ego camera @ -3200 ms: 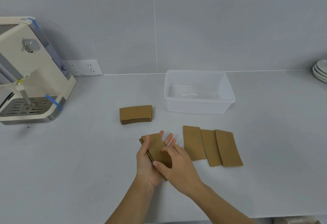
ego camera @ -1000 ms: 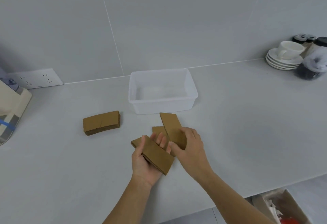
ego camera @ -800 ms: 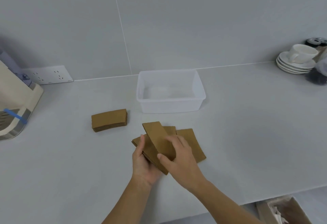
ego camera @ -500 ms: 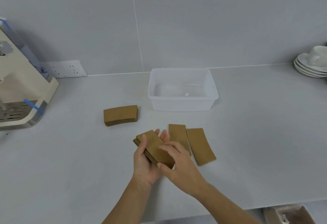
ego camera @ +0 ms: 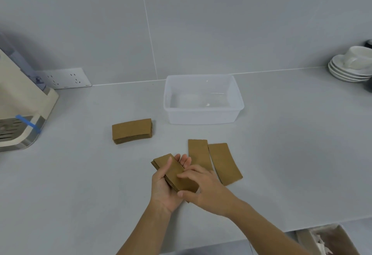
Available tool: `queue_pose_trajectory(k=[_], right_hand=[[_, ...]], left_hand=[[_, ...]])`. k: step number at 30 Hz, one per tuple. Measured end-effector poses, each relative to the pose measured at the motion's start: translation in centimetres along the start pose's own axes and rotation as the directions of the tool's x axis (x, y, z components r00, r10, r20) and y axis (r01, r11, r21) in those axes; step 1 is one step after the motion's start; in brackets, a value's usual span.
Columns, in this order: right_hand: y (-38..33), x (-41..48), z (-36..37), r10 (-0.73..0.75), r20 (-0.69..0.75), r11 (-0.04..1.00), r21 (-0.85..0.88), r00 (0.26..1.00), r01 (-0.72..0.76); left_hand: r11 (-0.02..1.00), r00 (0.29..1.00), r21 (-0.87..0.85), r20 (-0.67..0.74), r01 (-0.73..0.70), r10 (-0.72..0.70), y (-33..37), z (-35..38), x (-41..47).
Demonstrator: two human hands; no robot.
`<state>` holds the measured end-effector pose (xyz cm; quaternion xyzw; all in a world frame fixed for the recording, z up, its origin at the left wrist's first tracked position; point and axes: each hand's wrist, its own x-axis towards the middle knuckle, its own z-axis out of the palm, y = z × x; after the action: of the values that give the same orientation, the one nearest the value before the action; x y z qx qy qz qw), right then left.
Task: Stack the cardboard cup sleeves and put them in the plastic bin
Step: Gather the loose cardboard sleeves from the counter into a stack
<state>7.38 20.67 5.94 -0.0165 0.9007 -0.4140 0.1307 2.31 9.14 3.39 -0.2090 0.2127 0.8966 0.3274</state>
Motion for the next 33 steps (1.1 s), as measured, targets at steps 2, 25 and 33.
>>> queue_pose_trajectory(k=[2,25,33], right_hand=[[0.2,0.1,-1.2,0.029,0.079,0.999,0.03,0.996,-0.031],[6.0,-1.8,-2.8,0.295,-0.436,0.816,-0.348,0.85,-0.462],[3.8,-1.0,-4.6,0.348,-0.493,0.91,-0.026,0.797,-0.414]], left_hand=[[1.0,1.0,-0.002,-0.008,0.002,-0.002,-0.1,0.2,0.2],[1.0,0.999,0.007,-0.053,-0.009,0.01,-0.3,1.0,1.5],[1.0,0.999,0.02,-0.031,-0.016,0.017,0.2,1.8,1.3]])
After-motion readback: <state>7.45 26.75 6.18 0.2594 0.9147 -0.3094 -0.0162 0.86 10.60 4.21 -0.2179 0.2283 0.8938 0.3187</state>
